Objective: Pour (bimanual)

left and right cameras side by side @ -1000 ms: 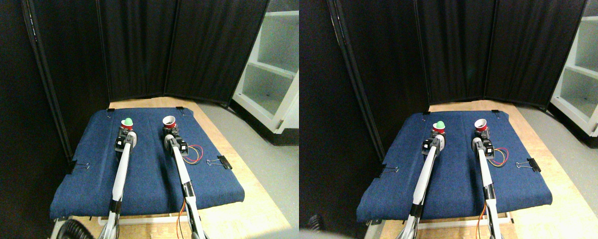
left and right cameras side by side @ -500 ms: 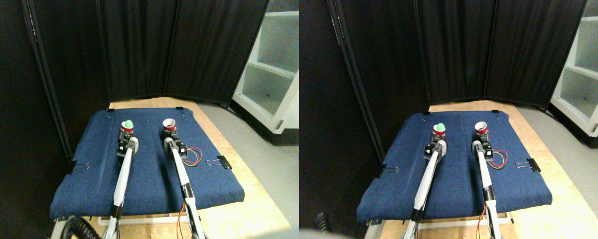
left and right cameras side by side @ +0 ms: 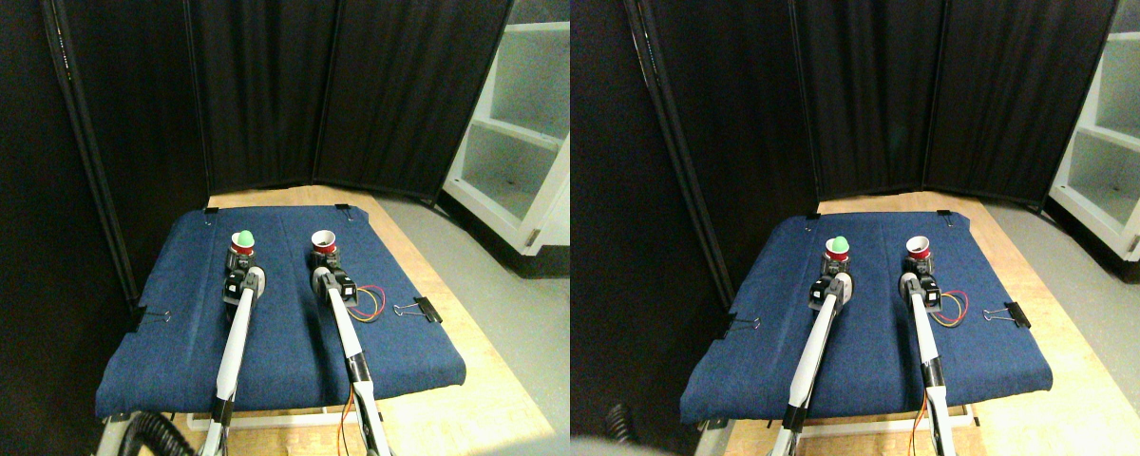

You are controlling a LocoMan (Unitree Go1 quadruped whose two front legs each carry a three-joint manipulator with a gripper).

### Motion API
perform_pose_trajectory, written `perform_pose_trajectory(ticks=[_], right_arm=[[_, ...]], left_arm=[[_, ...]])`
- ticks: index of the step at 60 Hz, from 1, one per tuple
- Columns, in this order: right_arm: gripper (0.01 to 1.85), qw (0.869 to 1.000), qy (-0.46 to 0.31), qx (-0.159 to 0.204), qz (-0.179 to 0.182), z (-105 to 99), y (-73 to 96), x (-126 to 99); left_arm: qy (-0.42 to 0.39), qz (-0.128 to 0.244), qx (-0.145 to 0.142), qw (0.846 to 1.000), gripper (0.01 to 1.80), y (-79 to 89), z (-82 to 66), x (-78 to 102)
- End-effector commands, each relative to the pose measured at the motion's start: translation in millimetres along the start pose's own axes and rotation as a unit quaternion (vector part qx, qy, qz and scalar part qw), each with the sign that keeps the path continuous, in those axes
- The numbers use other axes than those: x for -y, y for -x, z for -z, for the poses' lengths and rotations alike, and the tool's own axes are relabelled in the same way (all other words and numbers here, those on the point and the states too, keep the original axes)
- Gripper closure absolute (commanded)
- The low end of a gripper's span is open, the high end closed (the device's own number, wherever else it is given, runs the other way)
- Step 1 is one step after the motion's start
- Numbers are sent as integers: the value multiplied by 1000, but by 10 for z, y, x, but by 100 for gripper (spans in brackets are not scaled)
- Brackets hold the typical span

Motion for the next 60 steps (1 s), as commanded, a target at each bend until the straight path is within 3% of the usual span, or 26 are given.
perform_pose_trajectory(ticks=[1, 15, 23, 26, 27, 29, 30, 33, 42, 51, 60], right_arm=[[153, 1000, -5, 12, -6, -35, -1, -40], [153, 999, -25, 30, 12, -49, -4, 1], [153, 999, -34, 22, 19, -73, -14, 47], [152, 999, -32, 18, 26, -90, -16, 68], [143, 999, -30, 16, 28, -96, -21, 74], [140, 999, -29, 16, 30, -99, -20, 77], [132, 999, -29, 15, 35, -102, -15, 80], [106, 998, -34, 10, 47, -106, 2, 80], [75, 998, -43, -3, 53, -106, 18, 86], [64, 998, -42, -9, 55, -102, 24, 97], [49, 997, -41, -11, 58, -102, 31, 96]], left_arm=[[-22, -25, 12, 999, 148, -10, 32, -143], [-16, -31, 27, 999, 148, 1, 45, -181], [-18, -31, 27, 999, 148, 8, 48, -204], [-28, -36, 27, 999, 134, 24, 45, -210], [-33, -39, 26, 998, 122, 27, 43, -212], [-36, -39, 27, 998, 115, 31, 42, -212], [-42, -40, 29, 998, 102, 40, 41, -211], [-44, -39, 28, 998, 83, 51, 40, -208], [-48, -37, 27, 998, 70, 51, 35, -206], [-45, -37, 26, 998, 57, 62, 41, -211], [-46, -34, 30, 998, 54, 71, 48, -217]])
